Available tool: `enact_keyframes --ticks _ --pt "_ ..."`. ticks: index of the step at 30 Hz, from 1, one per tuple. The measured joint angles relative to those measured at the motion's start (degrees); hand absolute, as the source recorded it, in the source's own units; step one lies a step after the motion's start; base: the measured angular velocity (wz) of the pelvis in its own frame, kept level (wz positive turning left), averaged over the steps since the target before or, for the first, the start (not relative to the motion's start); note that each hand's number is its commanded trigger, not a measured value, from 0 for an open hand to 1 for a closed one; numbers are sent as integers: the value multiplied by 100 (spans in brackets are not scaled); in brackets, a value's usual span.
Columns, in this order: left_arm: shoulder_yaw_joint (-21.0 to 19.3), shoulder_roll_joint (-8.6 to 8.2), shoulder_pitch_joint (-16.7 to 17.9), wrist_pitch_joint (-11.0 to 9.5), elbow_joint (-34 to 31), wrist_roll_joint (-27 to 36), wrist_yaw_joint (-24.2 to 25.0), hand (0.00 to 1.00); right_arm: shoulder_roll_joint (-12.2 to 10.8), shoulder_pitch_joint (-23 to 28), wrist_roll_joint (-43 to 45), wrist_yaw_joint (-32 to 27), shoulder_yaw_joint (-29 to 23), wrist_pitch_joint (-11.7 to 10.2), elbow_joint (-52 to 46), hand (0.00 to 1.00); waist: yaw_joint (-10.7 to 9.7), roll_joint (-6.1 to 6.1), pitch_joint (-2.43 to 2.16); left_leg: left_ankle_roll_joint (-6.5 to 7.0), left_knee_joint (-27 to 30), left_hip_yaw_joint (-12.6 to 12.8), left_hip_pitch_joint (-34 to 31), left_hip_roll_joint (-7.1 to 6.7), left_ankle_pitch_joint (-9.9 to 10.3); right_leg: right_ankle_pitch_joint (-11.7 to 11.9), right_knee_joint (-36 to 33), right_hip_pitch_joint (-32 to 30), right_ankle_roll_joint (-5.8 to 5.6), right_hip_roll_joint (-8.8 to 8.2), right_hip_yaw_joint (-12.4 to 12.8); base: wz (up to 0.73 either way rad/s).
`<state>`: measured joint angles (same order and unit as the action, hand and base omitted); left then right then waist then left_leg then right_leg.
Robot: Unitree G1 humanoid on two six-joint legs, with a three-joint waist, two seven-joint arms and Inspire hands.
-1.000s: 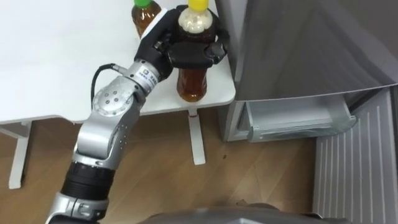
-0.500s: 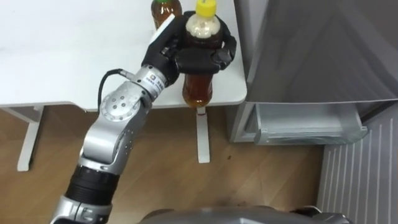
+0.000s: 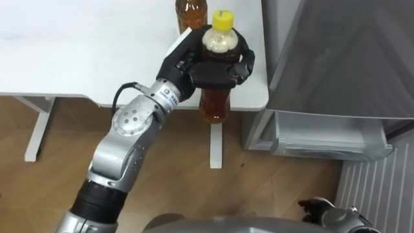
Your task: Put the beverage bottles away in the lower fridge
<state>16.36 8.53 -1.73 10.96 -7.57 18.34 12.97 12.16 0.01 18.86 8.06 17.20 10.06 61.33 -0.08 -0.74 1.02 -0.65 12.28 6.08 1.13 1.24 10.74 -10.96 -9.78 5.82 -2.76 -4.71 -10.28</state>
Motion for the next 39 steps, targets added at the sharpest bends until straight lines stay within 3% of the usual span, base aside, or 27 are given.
enact_keyframes --ticks 6,15,18,21,23,33,39 --pt "93 0 337 -59 95 21 3 100 99 2 373 327 192 7 -716 0 46 -77 5 1 96 -7 -69 1 0 0 -18 -18 0 -4 -6 1" --pt "209 14 358 -60 204 138 12 100 202 68 575 721 261 206 -1877 0 38 -103 -5 12 152 -15 -143 2 -6 0 -81 -90 1 -11 -7 0" --pt "211 97 380 -59 203 139 49 100 -61 91 -201 834 101 75 -2761 0 30 -102 -33 11 152 -13 -103 8 -6 1 -77 -54 3 -4 -9 0" --pt "194 163 426 -58 203 142 119 100 -411 149 -926 1088 210 -45 -3221 0 47 -106 -37 8 143 -39 18 3 -4 1 -69 90 2 -10 -75 8" --pt "163 173 455 -59 203 167 126 100 -514 184 -1231 1263 251 -49 -3374 0 56 -104 -37 9 143 -72 42 -6 -3 1 -71 128 2 -15 -104 11" --pt "180 192 749 -58 206 71 354 100 -499 256 -1676 1670 291 -51 -3765 0 16 -14 -58 11 148 -117 48 -6 -3 4 -98 150 6 -7 -122 0" --pt "187 182 809 -59 210 -53 518 100 -551 275 -1677 1837 293 -132 -3959 0 0 -28 -50 11 152 -138 60 -8 -3 5 -95 166 8 -6 -131 0"
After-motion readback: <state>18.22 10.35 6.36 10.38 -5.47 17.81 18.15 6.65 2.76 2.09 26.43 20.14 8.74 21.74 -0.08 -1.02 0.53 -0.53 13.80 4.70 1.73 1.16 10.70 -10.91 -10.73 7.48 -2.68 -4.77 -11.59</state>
